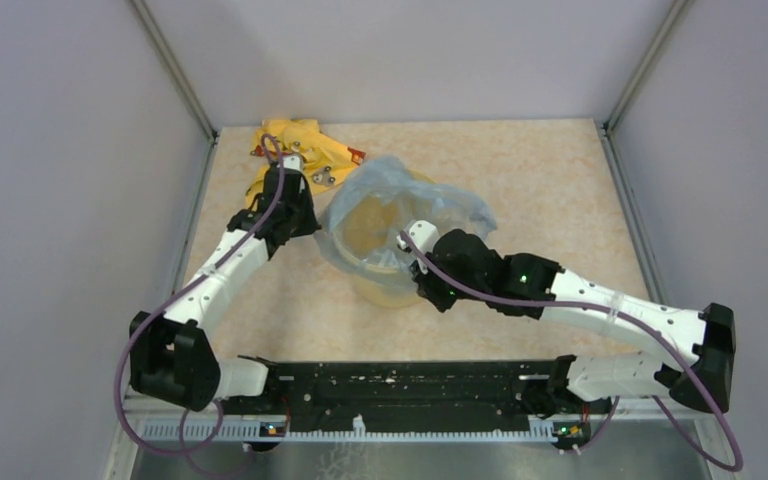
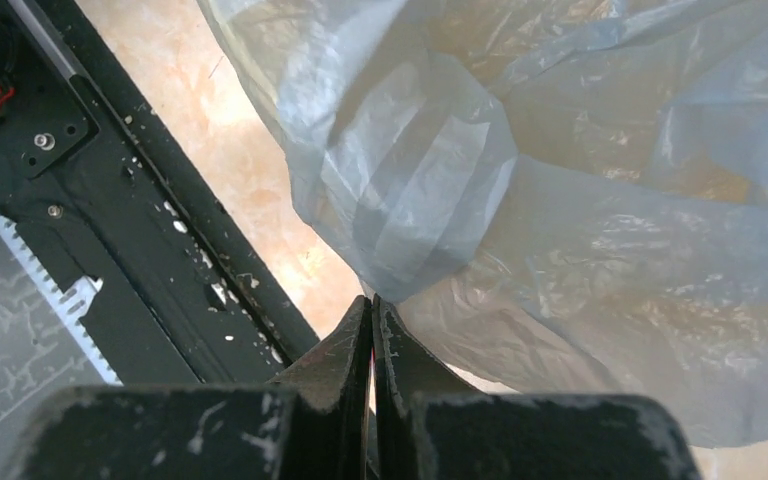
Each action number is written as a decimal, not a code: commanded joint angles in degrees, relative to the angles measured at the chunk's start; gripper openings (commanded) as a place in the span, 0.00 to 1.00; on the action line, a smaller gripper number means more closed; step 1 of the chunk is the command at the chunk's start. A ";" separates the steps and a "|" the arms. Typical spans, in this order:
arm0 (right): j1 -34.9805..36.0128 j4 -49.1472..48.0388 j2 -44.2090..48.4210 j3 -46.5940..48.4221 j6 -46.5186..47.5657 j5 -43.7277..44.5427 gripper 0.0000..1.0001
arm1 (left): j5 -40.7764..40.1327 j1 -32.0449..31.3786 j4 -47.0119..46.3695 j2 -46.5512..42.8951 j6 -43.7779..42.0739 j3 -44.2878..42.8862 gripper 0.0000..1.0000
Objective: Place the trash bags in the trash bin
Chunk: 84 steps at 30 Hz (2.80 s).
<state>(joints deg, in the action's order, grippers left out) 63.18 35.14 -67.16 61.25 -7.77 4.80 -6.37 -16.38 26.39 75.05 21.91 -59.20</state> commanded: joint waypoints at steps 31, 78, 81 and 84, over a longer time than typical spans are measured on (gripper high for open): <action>0.18 6.48 -7.56 32.27 9.70 12.39 0.75 | 5.56 2.46 -6.87 -4.42 -3.22 0.19 0.00; -27.11 1.40 -44.45 61.73 4.32 -3.81 0.00 | 4.50 2.41 -12.59 0.35 2.27 3.14 0.00; -28.63 3.23 -47.07 63.93 2.12 -6.98 0.00 | 4.54 2.41 -11.92 2.51 3.20 3.52 0.00; -28.94 2.82 -47.65 62.47 1.35 -9.00 0.00 | 5.22 2.36 -11.91 3.65 3.98 4.16 0.00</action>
<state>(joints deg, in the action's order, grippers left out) 35.07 39.00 -114.34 121.62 -3.75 -0.62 -0.73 -14.06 16.47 77.32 24.08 -56.34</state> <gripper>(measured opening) 0.004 0.006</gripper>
